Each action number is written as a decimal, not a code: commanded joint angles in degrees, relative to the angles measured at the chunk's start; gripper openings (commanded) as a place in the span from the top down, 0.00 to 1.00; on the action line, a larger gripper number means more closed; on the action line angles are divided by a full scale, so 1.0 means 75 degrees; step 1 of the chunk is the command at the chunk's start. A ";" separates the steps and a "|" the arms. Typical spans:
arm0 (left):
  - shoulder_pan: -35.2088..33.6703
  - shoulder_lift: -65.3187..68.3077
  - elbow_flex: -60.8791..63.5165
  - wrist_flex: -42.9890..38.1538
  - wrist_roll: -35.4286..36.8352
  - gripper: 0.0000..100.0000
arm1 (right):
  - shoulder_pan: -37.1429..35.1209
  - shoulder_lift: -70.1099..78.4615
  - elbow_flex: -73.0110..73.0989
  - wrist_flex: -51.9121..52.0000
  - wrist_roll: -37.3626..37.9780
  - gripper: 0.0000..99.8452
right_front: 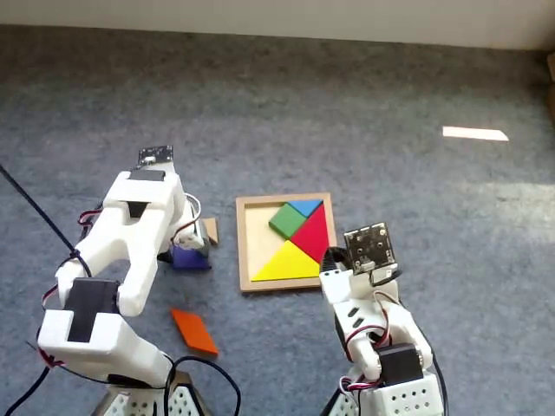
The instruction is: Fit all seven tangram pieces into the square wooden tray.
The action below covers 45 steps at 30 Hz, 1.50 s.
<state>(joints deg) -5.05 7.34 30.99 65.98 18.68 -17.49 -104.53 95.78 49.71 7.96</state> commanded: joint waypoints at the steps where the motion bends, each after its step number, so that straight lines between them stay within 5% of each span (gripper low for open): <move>1: 0.0018 0.0111 -0.0615 0.0188 -0.1172 0.81 | 0.0064 -0.0088 0.0756 -0.0182 -0.0035 0.98; 8: 0.0346 0.0053 -0.1506 0.0234 -0.4021 0.81 | 0.0076 -0.0076 0.0756 -0.0182 -0.0035 0.98; 13: 0.0346 0.0029 -0.2374 0.1301 -0.4243 0.75 | 0.0088 -0.0076 0.0756 -0.0182 -0.0035 0.98; 21: 0.0182 0.0029 -0.3030 0.3071 -0.1453 0.73 | 0.0088 -0.0076 0.0756 -0.0182 -0.0035 0.98; 28: 0.0182 0.0100 -0.2163 0.3118 0.1219 0.73 | 0.0088 -0.0076 0.0756 -0.0182 -0.0035 0.98; 34: 0.0158 0.0100 -0.1342 0.2801 0.1395 0.73 | 0.0088 -0.0076 0.0756 -0.0182 -0.0035 0.98; 45: 0.0158 0.0111 0.0311 0.0234 0.1407 0.73 | 0.0088 -0.0076 0.0756 -0.0170 -0.0035 0.98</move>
<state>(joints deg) -3.74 8.22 32.75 71.52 28.62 -17.49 -104.53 95.78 49.71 7.96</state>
